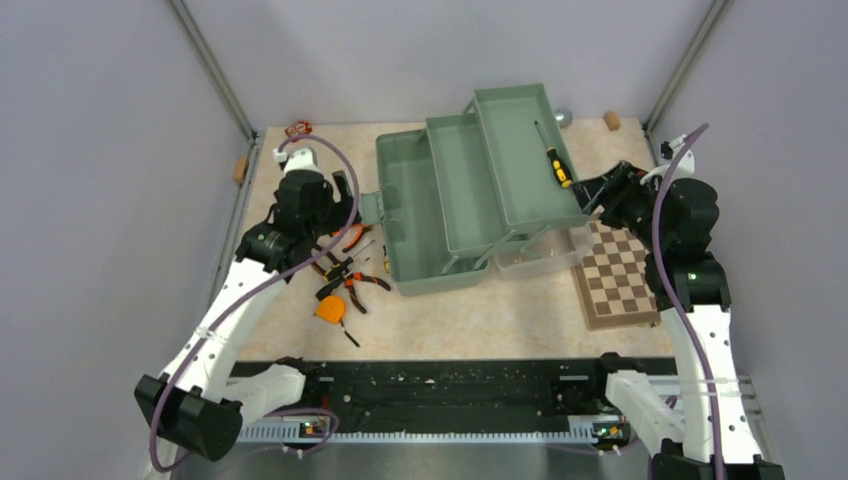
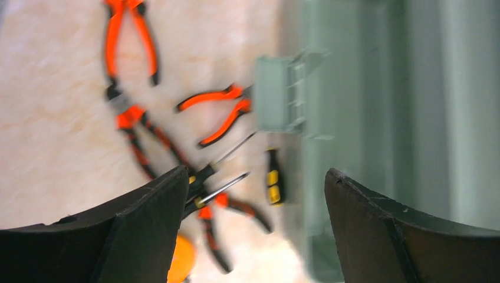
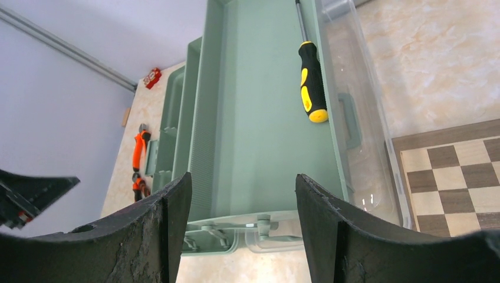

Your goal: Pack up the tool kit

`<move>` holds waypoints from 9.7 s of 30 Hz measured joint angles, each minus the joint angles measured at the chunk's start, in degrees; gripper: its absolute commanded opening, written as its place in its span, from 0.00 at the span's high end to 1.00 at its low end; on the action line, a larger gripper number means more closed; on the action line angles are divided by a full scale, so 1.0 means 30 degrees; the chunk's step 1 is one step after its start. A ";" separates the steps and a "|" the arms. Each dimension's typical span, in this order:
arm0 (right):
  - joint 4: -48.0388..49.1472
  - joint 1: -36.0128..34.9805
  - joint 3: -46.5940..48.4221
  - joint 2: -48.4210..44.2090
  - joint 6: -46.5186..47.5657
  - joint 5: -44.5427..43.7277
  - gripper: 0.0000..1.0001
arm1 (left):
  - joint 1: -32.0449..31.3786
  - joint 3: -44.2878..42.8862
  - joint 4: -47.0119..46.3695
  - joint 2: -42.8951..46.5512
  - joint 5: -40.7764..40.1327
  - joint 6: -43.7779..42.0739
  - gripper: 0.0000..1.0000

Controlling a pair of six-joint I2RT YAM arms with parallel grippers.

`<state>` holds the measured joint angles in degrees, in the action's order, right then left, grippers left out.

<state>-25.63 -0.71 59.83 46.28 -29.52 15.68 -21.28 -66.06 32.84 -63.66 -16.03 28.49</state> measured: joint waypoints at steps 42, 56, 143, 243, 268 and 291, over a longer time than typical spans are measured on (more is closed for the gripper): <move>-0.0634 0.0000 0.0095 0.0109 0.0976 -0.0503 0.34 | 0.3577 0.1290 0.1472 -1.1220 0.1479 -0.3009 0.34; -0.0634 0.0000 0.0095 -0.0051 0.0976 -0.0554 0.34 | 0.3621 0.0911 0.2025 -1.2101 0.2310 -0.2178 0.64; -0.0663 -0.0102 -0.0335 -0.1049 0.0335 -0.0998 0.24 | -0.6710 -1.6094 -0.6492 -1.8265 0.7169 1.0047 0.46; -0.0889 -0.0138 -0.0590 -0.1297 0.2273 -0.2703 0.21 | 0.1807 0.3912 -0.1297 -0.9908 0.6849 -0.6965 0.71; -0.0918 -0.0138 -0.0590 -0.1304 0.2310 -0.2703 0.21 | 0.1683 0.2856 0.0488 -0.2674 0.3344 -0.6186 1.00; -0.0882 -0.0138 -0.0729 -0.1727 0.1770 -0.2018 0.21 | -0.2586 -0.4867 -0.8051 -0.5224 0.7890 0.7599 1.00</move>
<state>-28.27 -1.13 57.65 41.10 -24.21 9.63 -29.04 -80.66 8.69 -79.33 7.64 51.29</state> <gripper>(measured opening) 0.792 0.023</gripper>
